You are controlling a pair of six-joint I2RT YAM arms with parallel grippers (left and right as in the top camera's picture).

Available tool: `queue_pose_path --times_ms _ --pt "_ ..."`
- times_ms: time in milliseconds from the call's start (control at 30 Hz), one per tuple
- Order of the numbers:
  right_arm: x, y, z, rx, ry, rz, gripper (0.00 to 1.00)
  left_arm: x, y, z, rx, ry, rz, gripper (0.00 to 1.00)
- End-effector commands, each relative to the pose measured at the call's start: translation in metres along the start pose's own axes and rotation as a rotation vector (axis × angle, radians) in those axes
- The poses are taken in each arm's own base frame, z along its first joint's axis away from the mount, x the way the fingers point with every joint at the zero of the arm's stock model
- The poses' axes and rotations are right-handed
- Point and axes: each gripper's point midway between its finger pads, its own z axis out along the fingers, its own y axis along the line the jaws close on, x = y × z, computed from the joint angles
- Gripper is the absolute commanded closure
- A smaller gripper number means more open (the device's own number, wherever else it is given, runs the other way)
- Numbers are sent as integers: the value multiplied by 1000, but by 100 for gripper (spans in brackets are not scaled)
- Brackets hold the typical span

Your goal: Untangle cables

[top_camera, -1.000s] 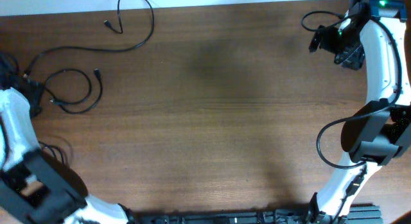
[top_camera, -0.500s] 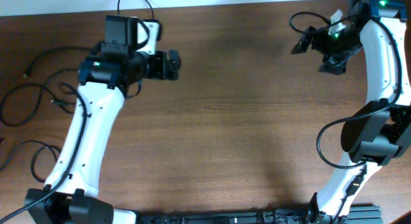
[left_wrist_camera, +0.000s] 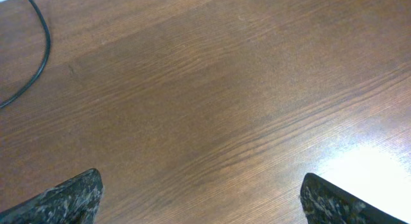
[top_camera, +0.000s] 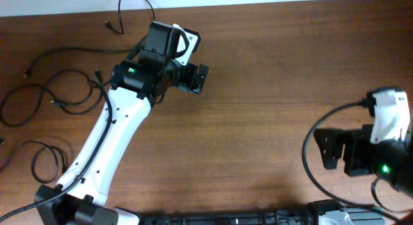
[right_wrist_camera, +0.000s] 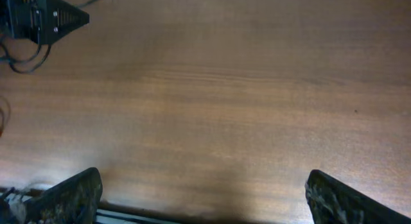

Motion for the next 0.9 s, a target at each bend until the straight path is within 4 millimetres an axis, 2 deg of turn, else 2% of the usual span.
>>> queue_pose_path --times_ms 0,133,233,300,367,433,500,600,667,733,867 --pt "19 -2 -2 2 4 -15 1 -1 1 -2 -7 -5 16 1" --pt "19 -2 -3 3 1 -15 1 -1 1 -2 -7 -5 16 1" --pt "19 -10 -2 48 -1 -16 1 -1 1 -2 -7 -5 16 1" --pt "24 -12 6 53 33 -15 1 -1 1 -2 -7 -5 16 1" --pt "23 -18 28 64 48 -35 1 -1 1 -2 -6 -5 16 1" --pt "11 -22 57 49 -48 -113 1 -1 1 -2 -7 -5 16 1" --pt "16 -26 82 35 -119 -178 1 -1 1 -2 -7 -5 16 1" --pt "35 -46 114 81 -266 -181 1 -1 1 -2 -6 -5 16 1" --pt "42 -45 135 74 -415 -324 1 -1 1 -2 -7 -5 16 1" --pt "46 -47 151 87 -583 -381 1 -1 1 -2 -7 -5 16 1" --pt "40 -43 166 76 -832 -439 1 -1 1 -2 -6 -5 16 1"
